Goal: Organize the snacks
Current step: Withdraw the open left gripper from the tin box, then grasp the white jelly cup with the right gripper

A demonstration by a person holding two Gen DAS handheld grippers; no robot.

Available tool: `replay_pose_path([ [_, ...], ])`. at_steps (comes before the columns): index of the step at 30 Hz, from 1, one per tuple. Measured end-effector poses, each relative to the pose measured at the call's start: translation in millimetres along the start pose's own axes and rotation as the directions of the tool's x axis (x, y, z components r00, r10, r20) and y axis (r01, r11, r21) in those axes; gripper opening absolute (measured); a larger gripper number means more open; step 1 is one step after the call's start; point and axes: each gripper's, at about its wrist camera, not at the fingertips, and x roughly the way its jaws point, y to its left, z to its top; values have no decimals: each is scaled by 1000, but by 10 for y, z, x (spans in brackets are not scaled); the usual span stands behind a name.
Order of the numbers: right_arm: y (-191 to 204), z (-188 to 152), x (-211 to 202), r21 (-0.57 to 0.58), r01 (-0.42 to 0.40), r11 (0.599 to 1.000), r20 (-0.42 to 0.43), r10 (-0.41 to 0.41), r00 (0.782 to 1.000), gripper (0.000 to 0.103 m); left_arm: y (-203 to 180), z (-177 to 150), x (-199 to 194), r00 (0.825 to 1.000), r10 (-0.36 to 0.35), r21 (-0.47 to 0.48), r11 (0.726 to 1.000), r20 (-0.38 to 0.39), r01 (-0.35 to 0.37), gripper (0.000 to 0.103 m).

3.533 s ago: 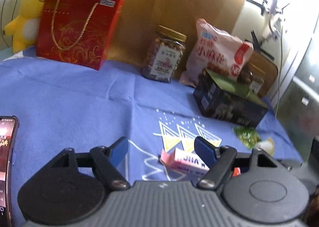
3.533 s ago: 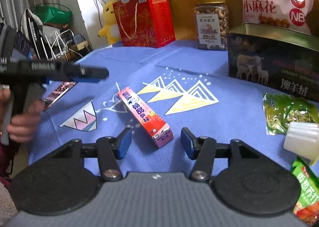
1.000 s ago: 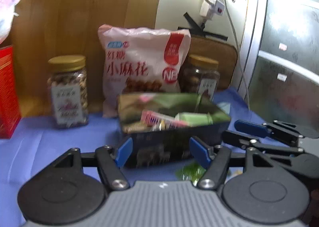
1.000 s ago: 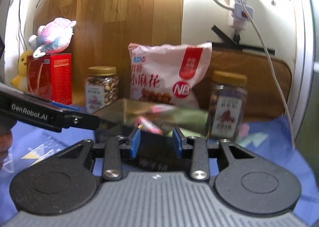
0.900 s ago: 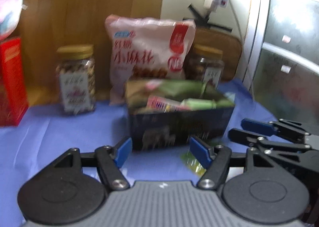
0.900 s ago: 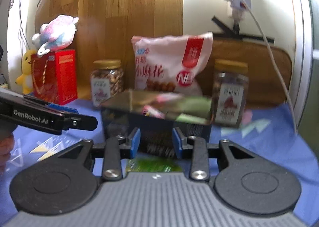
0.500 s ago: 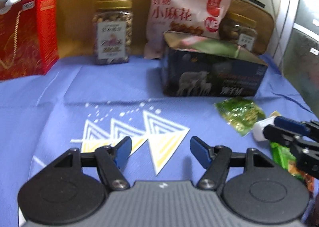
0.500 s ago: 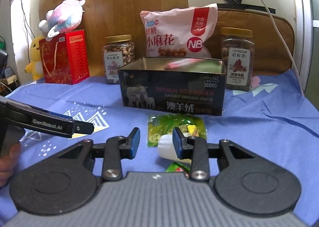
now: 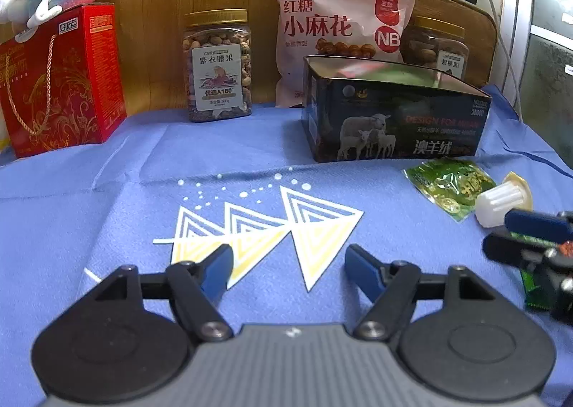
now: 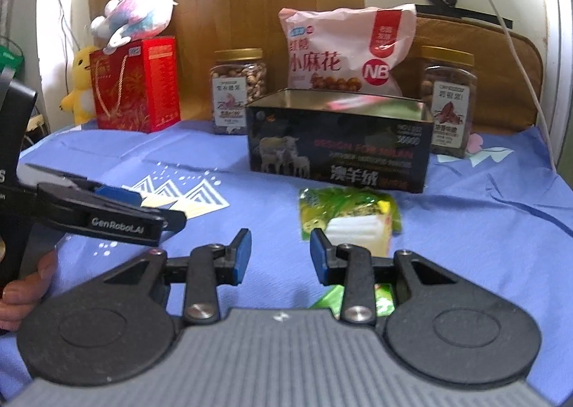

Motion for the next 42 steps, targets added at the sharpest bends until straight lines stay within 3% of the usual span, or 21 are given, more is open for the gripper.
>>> replay_pose_path([
  [12, 23, -109, 97, 32, 1, 999, -50, 1, 999, 41, -22, -12, 0, 1000, 13, 16, 1000, 0, -13, 72],
  [17, 40, -114, 108, 20, 3, 1000, -55, -2, 998, 44, -16, -3, 25, 1000, 27, 13, 1000, -14, -27, 83],
  [27, 93, -116, 107, -7, 22, 1000, -56, -22, 998, 47, 11, -13, 3, 1000, 10, -5, 1000, -8, -11, 84],
  [31, -105, -2, -149, 58, 53, 997, 57, -57, 997, 47, 12, -16, -1, 1000, 6, -7, 1000, -7, -6, 84],
  [34, -429, 154, -379, 143, 127, 982, 134, -147, 980, 47, 13, -13, 1, 1000, -1, -9, 1000, -7, 1, 85],
  [38, -885, 229, -464, 307, 169, 937, 111, -212, 971, 48, 36, -9, -1, 1000, -12, -20, 1000, -3, 12, 85],
  [42, -1071, 295, -279, 396, 90, 914, 57, -122, 991, 49, 85, -9, -18, 1000, -29, -52, 998, 8, 30, 85],
])
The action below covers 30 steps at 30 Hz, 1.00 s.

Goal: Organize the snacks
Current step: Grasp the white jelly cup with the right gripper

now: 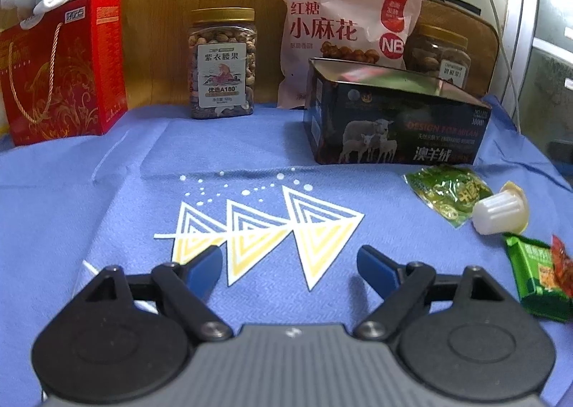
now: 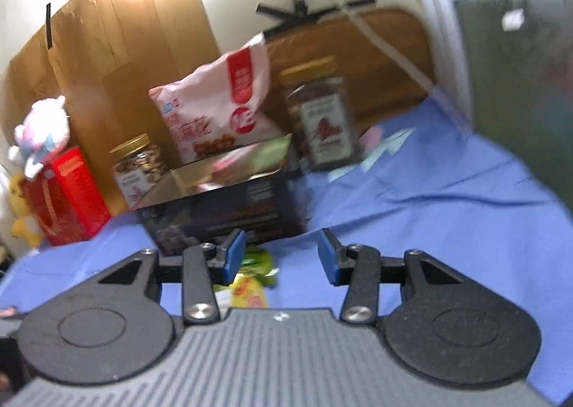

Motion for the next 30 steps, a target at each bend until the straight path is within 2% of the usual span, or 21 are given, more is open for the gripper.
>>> replay_pose_path([
  [3, 83, -37, 261, 9, -53, 999, -98, 53, 994, 48, 31, 1, -11, 1000, -1, -18, 1000, 6, 1, 85],
  [7, 306, -160, 567, -50, -71, 996, -205, 59, 977, 44, 74, -1, -50, 1000, -12, -47, 999, 27, 13, 84],
  [9, 389, -218, 645, -81, -78, 994, -236, 57, 970, 33, 120, -4, -76, 999, -27, -69, 997, 44, 30, 82],
  [11, 471, -264, 659, -94, -111, 989, -247, 85, 965, 33, 159, -6, -91, 998, -39, -91, 995, 54, 44, 82],
  [15, 716, -391, 587, -150, -218, 964, -275, 171, 946, 33, 194, 6, -69, 998, -41, -118, 992, 40, 46, 82],
  [17, 843, -479, 524, -185, -299, 936, -304, 235, 923, 35, 200, 5, -66, 998, -43, -122, 991, 39, 48, 82],
  [19, 995, -589, 424, -277, -314, 908, -283, 235, 930, 40, 201, 6, -62, 998, -42, -117, 992, 37, 46, 82],
  [21, 1106, -692, 367, -365, -305, 880, -267, 215, 939, 51, 189, -2, -62, 999, -40, -111, 993, 36, 44, 82],
  [25, 1207, -903, 322, -490, -252, 835, -231, 154, 961, 60, 174, 1, -57, 999, -38, -106, 994, 33, 41, 83],
  [30, 1150, -919, 270, -495, -262, 829, -231, 165, 959, 62, 174, 3, -60, 999, -40, -106, 993, 33, 43, 83],
])
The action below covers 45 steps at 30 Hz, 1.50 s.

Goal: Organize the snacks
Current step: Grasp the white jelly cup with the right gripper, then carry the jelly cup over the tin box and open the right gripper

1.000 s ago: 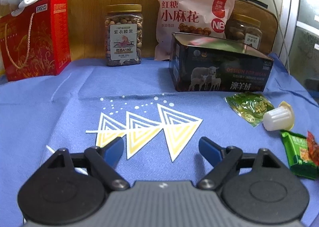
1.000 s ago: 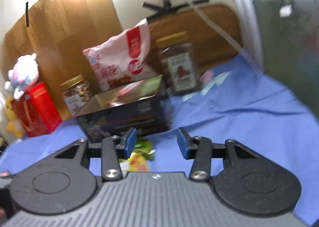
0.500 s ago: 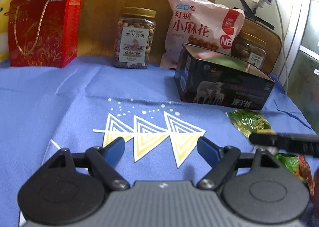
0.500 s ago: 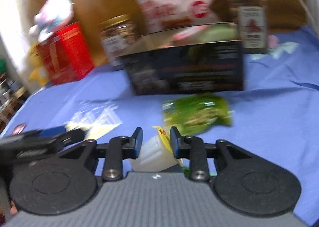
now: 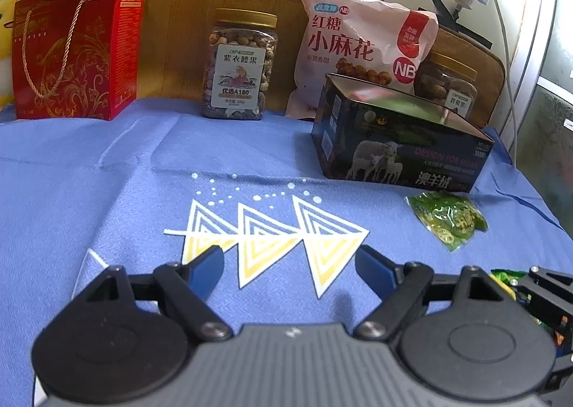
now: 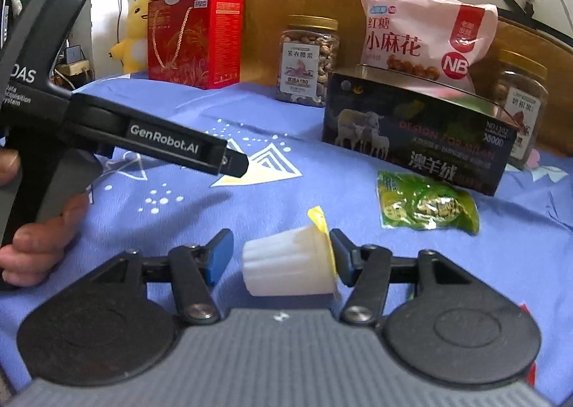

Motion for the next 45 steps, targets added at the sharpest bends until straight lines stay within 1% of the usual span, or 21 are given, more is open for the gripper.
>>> replay_pose_path([
  [4, -21, -42, -47, 7, 18, 1000, -5, -18, 1000, 63, 3, -4, -14, 1000, -17, -4, 1000, 4, 17, 83],
  [8, -59, -69, -69, 23, 7, 1000, -9, -7, 1000, 62, -16, -20, -86, 996, -81, 16, 997, 36, 80, 84],
  [9, -47, -70, -73, 20, 10, 1000, -9, -10, 1000, 61, -31, -25, -108, 994, -101, 26, 995, 44, 99, 85],
  [11, -25, -56, -82, 15, -5, 1000, -12, 5, 1000, 53, -61, -46, -155, 987, -152, 49, 988, 44, 150, 85],
  [14, 50, -17, -50, 0, -19, 1000, -16, 19, 1000, 53, -100, -87, -223, 975, -223, 59, 973, 19, 221, 85],
  [17, 109, 42, 9, 30, -61, 998, -13, 61, 998, 53, -94, -114, -292, 969, -248, 46, 968, -2, 248, 85],
  [19, 184, 75, 52, 33, -95, 995, -11, 95, 995, 54, -52, -133, -314, 965, -262, 17, 965, -23, 262, 85],
  [20, 244, 84, 67, 13, -106, 994, -9, 106, 994, 56, -31, -145, -324, 965, -261, 4, 965, -32, 261, 85],
  [23, 384, 67, 76, -66, -90, 994, 7, 91, 996, 60, 14, -199, -361, 967, -252, -13, 968, -44, 251, 85],
  [25, 355, 62, 63, -63, -102, 993, 7, 103, 995, 62, 38, -233, -390, 964, -262, -23, 965, -52, 261, 85],
  [27, 274, 48, 48, -37, -104, 994, 1, 104, 995, 67, 35, -277, -439, 959, -280, -21, 960, -52, 279, 85],
  [29, 216, 28, 23, -19, -100, 995, 0, 100, 995, 69, 8, -308, -482, 953, -300, -12, 954, -52, 299, 85],
  [33, 185, -30, -48, -24, -103, 994, 1, 103, 995, 71, -79, -316, -513, 930, -361, 1, 932, -64, 362, 85],
  [36, 206, -65, -89, -52, -95, 994, 5, 96, 995, 71, -180, -318, -481, 915, -392, 13, 919, -91, 395, 79],
  [38, 209, -77, -109, -62, -93, 994, 5, 94, 996, 71, -243, -339, -458, 907, -407, 19, 911, -112, 411, 71],
  [39, 208, -87, -123, -66, -93, 993, 6, 94, 996, 71, -271, -350, -443, 903, -412, 23, 908, -125, 417, 63],
  [40, 201, -96, -138, -67, -93, 993, 7, 94, 996, 71, -294, -368, -430, 900, -414, 25, 907, -137, 421, 58],
  [42, 192, -119, -172, -69, -90, 993, 10, 91, 996, 70, -318, -388, -401, 895, -418, 25, 904, -157, 427, 53],
  [45, 175, -149, -208, -69, -92, 993, 12, 94, 996, 69, -341, -395, -398, 895, -417, 30, 904, -162, 426, 52],
])
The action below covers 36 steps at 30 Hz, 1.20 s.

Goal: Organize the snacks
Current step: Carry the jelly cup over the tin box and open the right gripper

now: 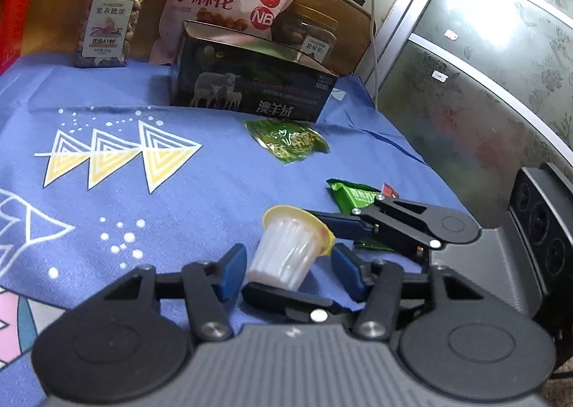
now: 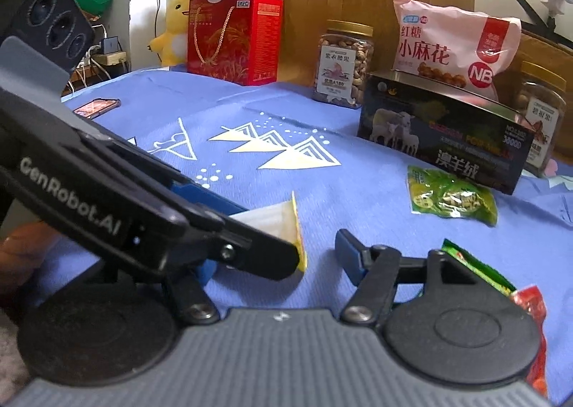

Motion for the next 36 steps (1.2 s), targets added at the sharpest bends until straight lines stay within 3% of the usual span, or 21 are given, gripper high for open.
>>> replay_pose_path([
  [1, -2, -8, -11, 0, -2, 1000, 1, 2, 1000, 69, -1, -3, 1, 1000, 0, 1, 1000, -3, 0, 48],
  [4, 3, -22, -38, 4, -37, 999, 4, 37, 999, 51, 4, -6, 1, 1000, 14, 2, 1000, -6, -14, 41],
  [11, -86, 79, -32, 48, -53, 997, 26, 52, 998, 51, -20, 197, 14, 1000, 28, 17, 999, 11, -28, 41],
  [17, -536, 519, 79, 99, -33, 995, 106, 23, 994, 49, 11, 931, 257, 998, 36, 33, 999, 58, -38, 41],
  [22, -1036, 949, 355, 161, 21, 987, 165, -48, 985, 50, -18, 1606, 613, 987, 95, 92, 990, 128, -107, 45],
  [27, -1362, 1198, 693, 200, 86, 976, 147, -117, 982, 51, 100, 2012, 997, 981, 136, 58, 988, 137, -145, 48],
  [31, -1472, 1164, 737, 190, 123, 974, 120, -147, 982, 51, 206, 2064, 1169, 970, 210, 32, 976, 123, -216, 49],
  [36, -1678, 865, 225, 294, 68, 953, 167, -121, 979, 52, 235, 1863, 781, 969, 130, -4, 991, 209, -132, 51],
])
